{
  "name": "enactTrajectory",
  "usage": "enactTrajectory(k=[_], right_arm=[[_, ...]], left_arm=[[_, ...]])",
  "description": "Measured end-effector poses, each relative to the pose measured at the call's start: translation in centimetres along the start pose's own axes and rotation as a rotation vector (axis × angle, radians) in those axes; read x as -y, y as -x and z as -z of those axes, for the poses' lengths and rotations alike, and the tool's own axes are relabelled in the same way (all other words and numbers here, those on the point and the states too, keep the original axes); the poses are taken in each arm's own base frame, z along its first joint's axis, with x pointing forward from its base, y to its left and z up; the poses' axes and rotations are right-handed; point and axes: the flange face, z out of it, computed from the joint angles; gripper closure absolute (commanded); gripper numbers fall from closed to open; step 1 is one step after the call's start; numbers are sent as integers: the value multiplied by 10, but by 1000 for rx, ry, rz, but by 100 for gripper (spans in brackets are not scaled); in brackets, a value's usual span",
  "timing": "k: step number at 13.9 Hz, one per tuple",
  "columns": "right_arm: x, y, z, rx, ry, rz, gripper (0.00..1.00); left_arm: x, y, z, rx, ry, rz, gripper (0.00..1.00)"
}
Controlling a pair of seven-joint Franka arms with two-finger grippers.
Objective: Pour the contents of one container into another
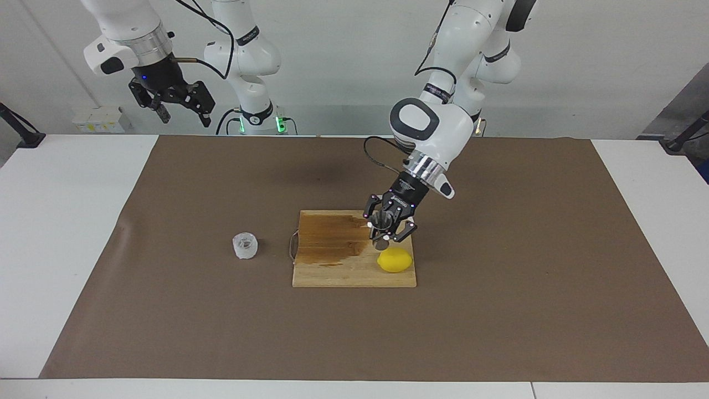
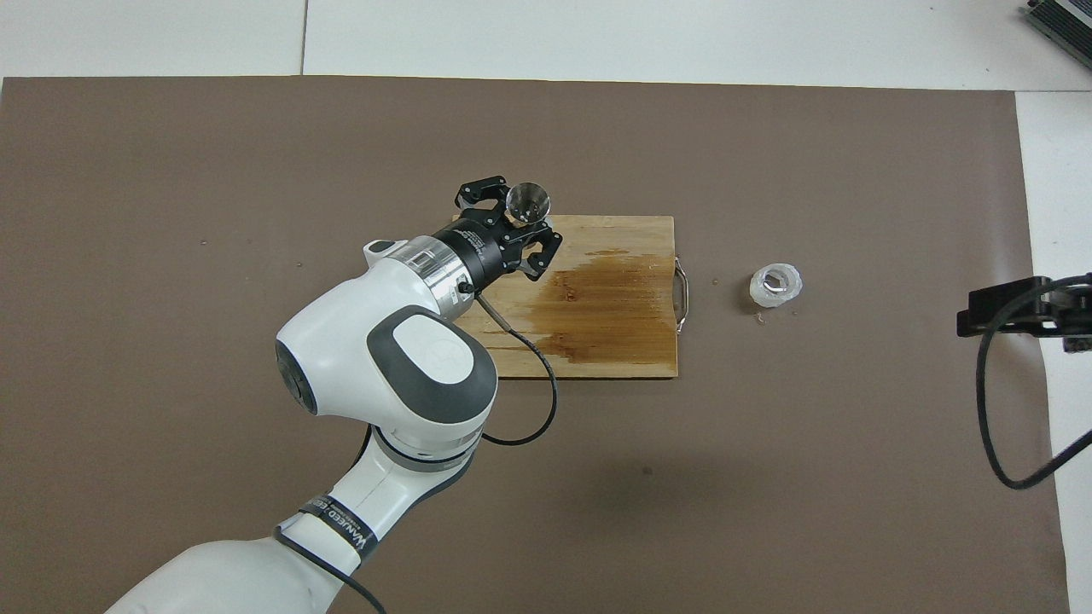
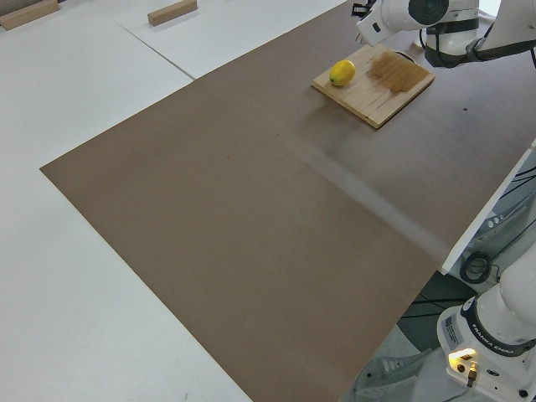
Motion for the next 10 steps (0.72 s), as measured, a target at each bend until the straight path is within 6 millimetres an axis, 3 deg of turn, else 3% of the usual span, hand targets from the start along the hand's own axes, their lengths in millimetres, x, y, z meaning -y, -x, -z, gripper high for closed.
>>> enactTrajectory(k=[4, 10], right_arm=[[0, 0, 0, 0, 0, 0, 0], [0, 0, 0, 0, 0, 0, 0]], left_arm=[[23, 12, -12, 13, -132, -95, 100], [26, 5, -22, 12, -218, -119, 100]])
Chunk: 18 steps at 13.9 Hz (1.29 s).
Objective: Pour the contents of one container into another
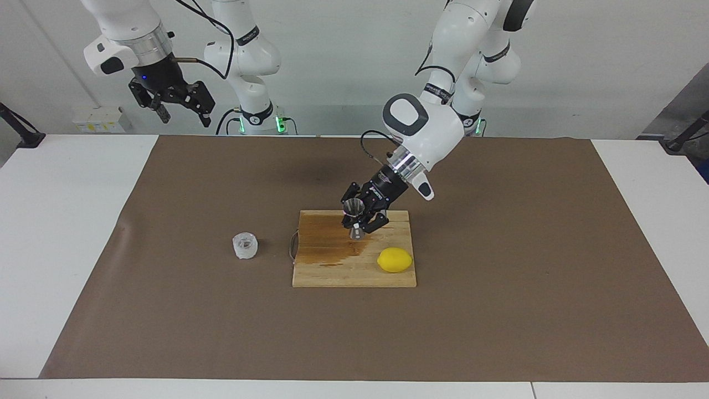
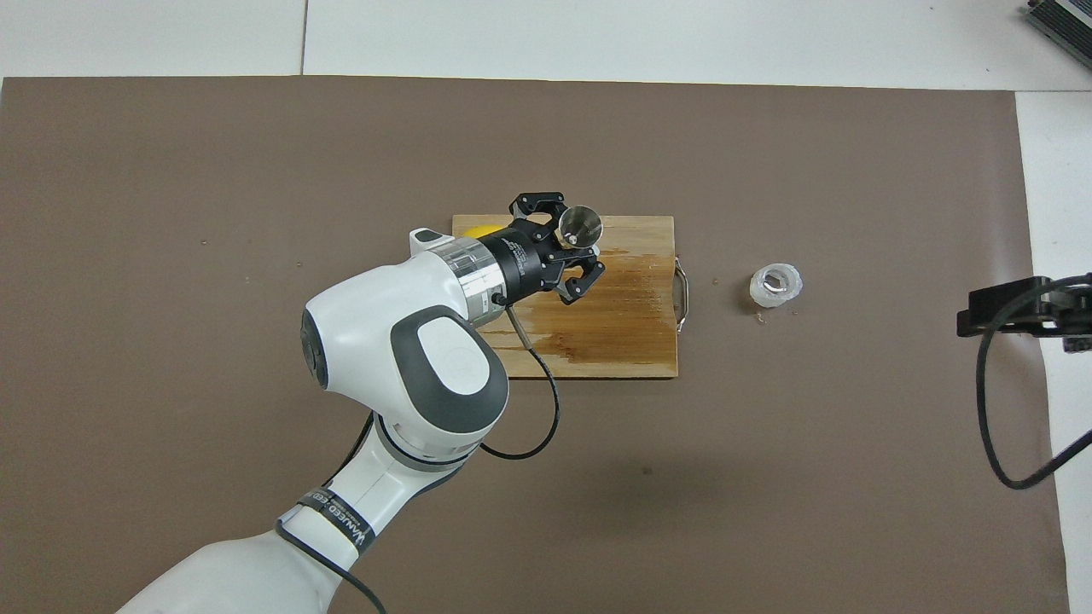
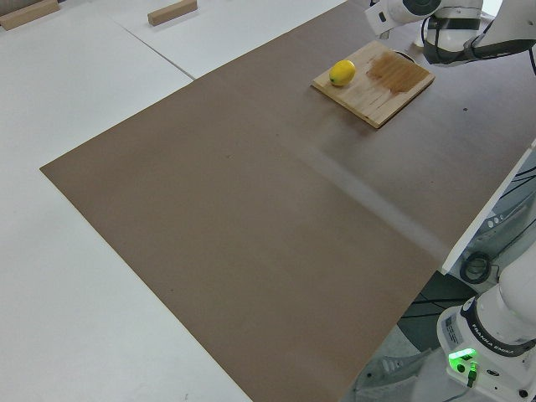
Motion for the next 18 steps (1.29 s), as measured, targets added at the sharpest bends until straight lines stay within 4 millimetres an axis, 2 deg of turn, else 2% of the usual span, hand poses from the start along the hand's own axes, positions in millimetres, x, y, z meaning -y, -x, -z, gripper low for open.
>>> enactTrajectory(k=[5, 18], right_arm=[[0, 0, 0, 0, 0, 0, 0], [0, 0, 0, 0, 0, 0, 0]], left_arm=[[-14, -28, -11, 0, -55, 7, 100], [0, -72, -41, 79, -84, -43, 100]])
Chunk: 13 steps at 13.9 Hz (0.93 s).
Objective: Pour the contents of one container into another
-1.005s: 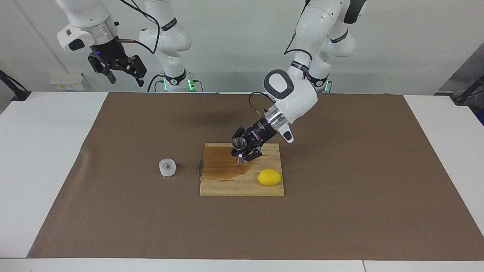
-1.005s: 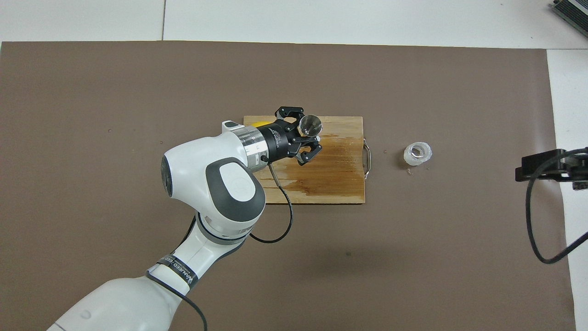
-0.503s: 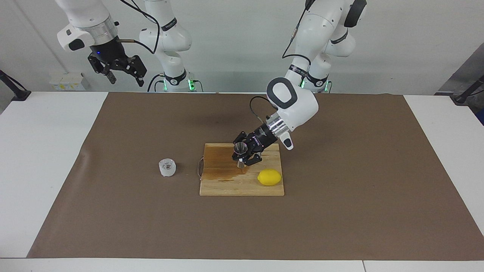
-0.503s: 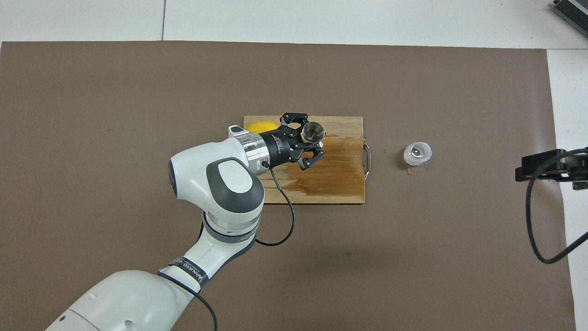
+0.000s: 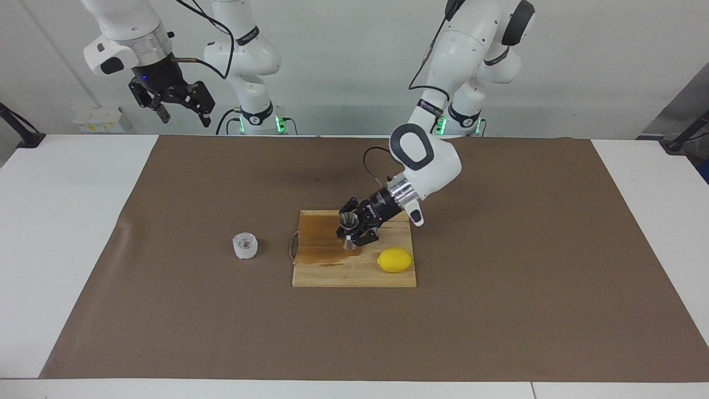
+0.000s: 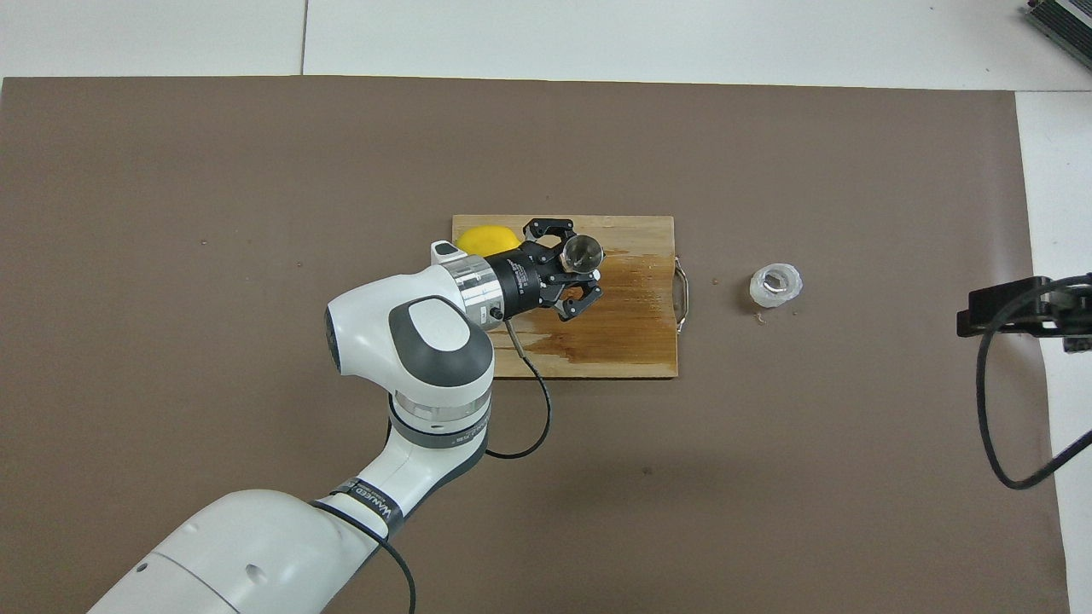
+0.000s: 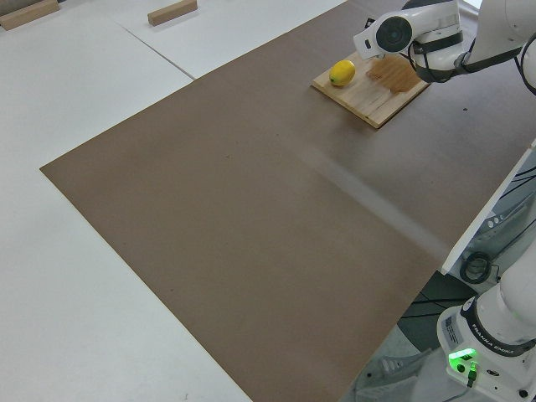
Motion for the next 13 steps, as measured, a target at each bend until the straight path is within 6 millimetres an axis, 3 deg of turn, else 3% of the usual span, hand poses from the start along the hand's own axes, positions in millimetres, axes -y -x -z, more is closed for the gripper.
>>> enactTrajectory(k=[13], right_arm=[[0, 0, 0, 0, 0, 0, 0]], left_arm=[[5, -20, -6, -13, 3, 28, 100]])
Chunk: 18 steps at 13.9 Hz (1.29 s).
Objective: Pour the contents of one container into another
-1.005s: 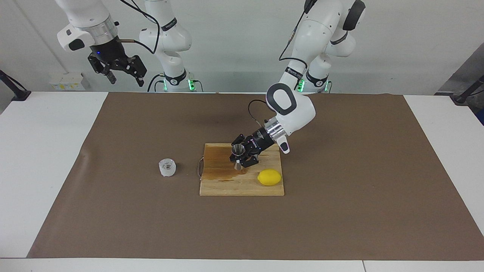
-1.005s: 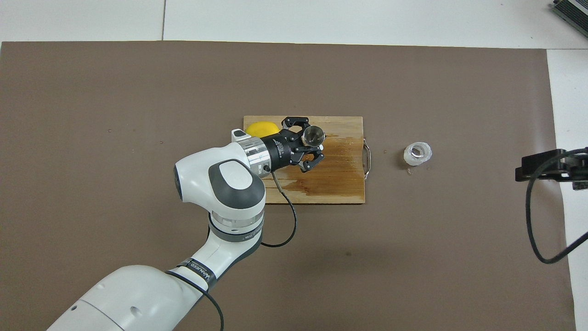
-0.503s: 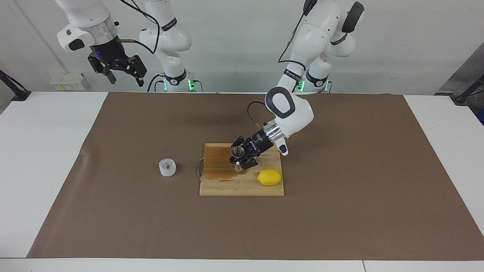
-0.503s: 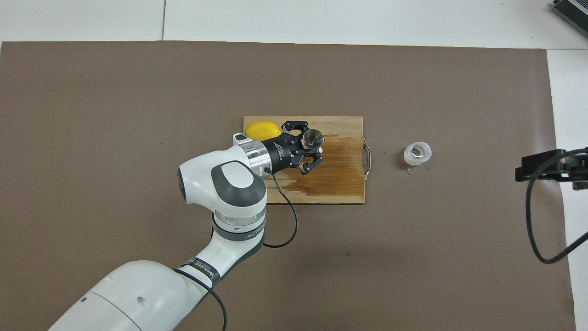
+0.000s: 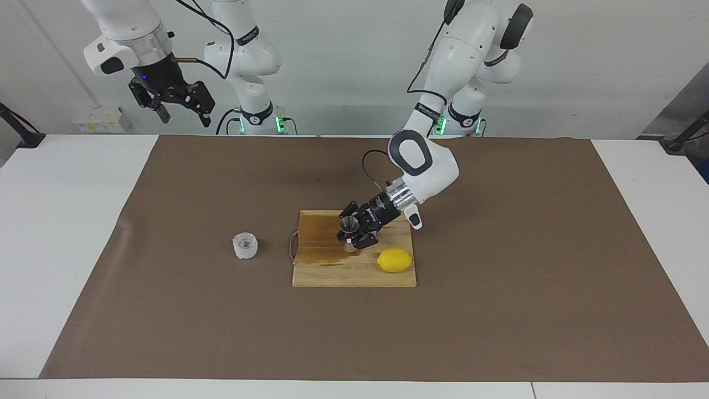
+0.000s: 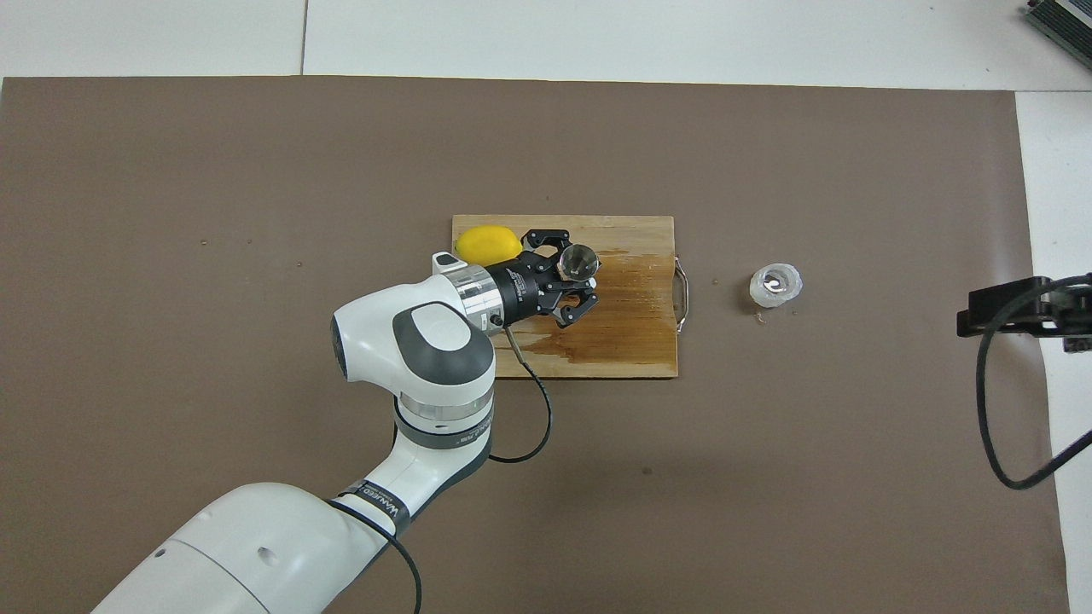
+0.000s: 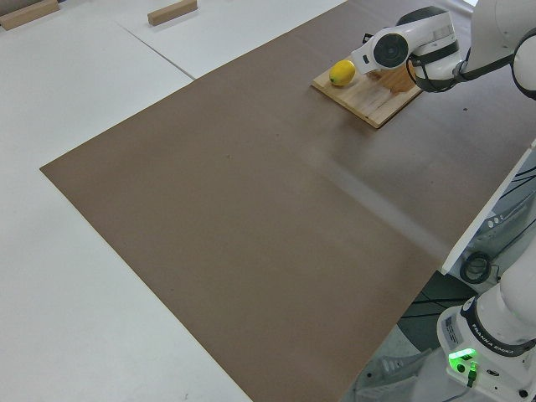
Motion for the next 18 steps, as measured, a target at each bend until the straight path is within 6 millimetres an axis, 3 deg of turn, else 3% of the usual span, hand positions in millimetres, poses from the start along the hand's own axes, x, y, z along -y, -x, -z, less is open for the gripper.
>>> enactTrajectory(k=[8, 9, 10, 11, 12, 18], right_arm=[[0, 0, 0, 0, 0, 0, 0], [0, 0, 0, 0, 0, 0, 0], [0, 0, 0, 0, 0, 0, 0], [0, 0, 0, 0, 0, 0, 0], [0, 0, 0, 0, 0, 0, 0], [0, 0, 0, 0, 0, 0, 0]], left_arm=[[3, -12, 1, -24, 26, 32, 100], [4, -13, 1, -25, 28, 36, 84], [4, -14, 2, -27, 29, 38, 43], [3, -15, 2, -28, 31, 41, 31], [1, -16, 3, -28, 35, 43, 0], [-3, -14, 6, -24, 43, 40, 0]])
